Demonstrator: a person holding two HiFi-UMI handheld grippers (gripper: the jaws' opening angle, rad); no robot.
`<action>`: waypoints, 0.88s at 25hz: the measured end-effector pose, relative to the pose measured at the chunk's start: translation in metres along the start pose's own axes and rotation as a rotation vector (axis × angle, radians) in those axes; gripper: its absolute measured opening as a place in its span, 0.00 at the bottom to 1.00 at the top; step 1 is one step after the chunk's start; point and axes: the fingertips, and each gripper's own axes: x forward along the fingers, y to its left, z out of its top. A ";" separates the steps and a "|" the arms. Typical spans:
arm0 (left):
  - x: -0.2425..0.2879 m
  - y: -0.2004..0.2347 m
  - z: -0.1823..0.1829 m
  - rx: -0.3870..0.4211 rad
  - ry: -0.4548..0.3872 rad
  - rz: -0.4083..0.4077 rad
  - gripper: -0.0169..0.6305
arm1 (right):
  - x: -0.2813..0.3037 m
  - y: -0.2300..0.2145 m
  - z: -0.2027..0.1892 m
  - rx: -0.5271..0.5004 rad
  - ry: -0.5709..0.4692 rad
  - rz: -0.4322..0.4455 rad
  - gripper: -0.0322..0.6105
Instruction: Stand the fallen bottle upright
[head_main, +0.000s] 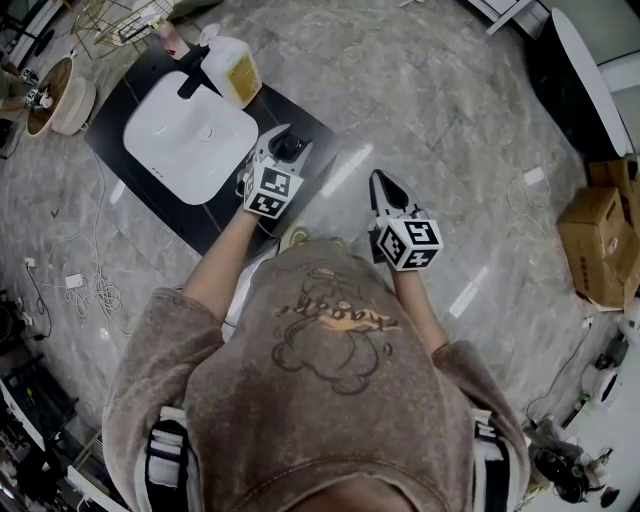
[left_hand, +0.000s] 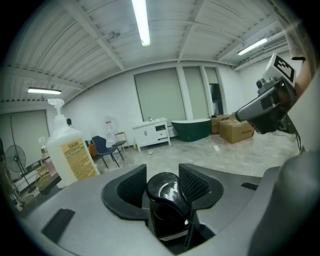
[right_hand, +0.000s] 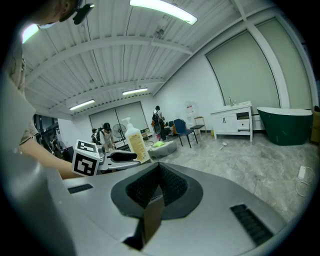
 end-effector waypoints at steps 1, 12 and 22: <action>-0.001 0.001 0.003 -0.005 -0.005 -0.001 0.33 | 0.000 0.000 0.000 0.000 -0.001 0.000 0.05; -0.036 0.015 0.067 -0.079 -0.135 -0.017 0.35 | 0.002 0.007 0.009 -0.024 -0.020 0.036 0.05; -0.092 0.019 0.075 -0.194 -0.192 0.045 0.35 | 0.006 0.024 0.022 -0.059 -0.054 0.092 0.05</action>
